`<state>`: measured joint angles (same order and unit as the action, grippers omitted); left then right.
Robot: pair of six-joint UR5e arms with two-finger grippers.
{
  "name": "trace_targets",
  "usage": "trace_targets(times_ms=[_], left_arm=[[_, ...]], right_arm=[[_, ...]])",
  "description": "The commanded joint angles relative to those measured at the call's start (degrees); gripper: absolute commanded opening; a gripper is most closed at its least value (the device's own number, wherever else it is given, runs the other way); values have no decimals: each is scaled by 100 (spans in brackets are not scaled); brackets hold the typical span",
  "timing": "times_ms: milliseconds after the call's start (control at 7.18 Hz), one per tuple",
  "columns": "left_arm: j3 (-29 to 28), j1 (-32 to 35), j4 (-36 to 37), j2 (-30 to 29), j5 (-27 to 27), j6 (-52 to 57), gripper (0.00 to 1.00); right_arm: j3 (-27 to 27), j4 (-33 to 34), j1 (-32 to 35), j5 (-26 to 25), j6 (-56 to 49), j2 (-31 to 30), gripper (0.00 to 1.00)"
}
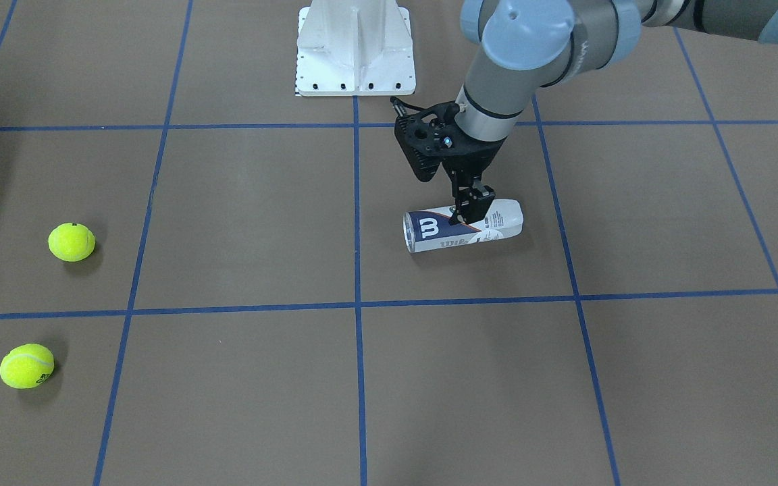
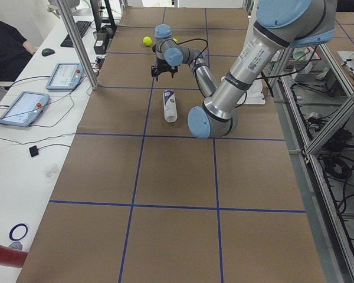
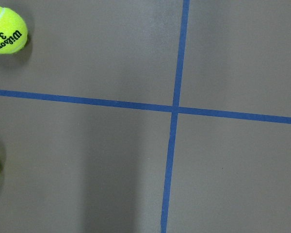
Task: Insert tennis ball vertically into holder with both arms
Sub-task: 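Move the left gripper down over the lying white-and-navy ball can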
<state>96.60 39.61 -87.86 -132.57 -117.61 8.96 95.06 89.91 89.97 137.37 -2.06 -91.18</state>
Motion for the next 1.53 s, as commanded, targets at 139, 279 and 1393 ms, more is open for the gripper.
trace_targets(times_ms=[139,279,1393], left_arm=[[-475,-339,-56,-216,475,325,99],[-528,-427,-56,-208,589,352,99],[-1081,-770,-540,-181,1231,581,99]], right_arm=[[-23,0,-6,0,21,4,100],[-49,0,-6,-8,56,4,100],[-67,0,-6,0,56,-5,100]])
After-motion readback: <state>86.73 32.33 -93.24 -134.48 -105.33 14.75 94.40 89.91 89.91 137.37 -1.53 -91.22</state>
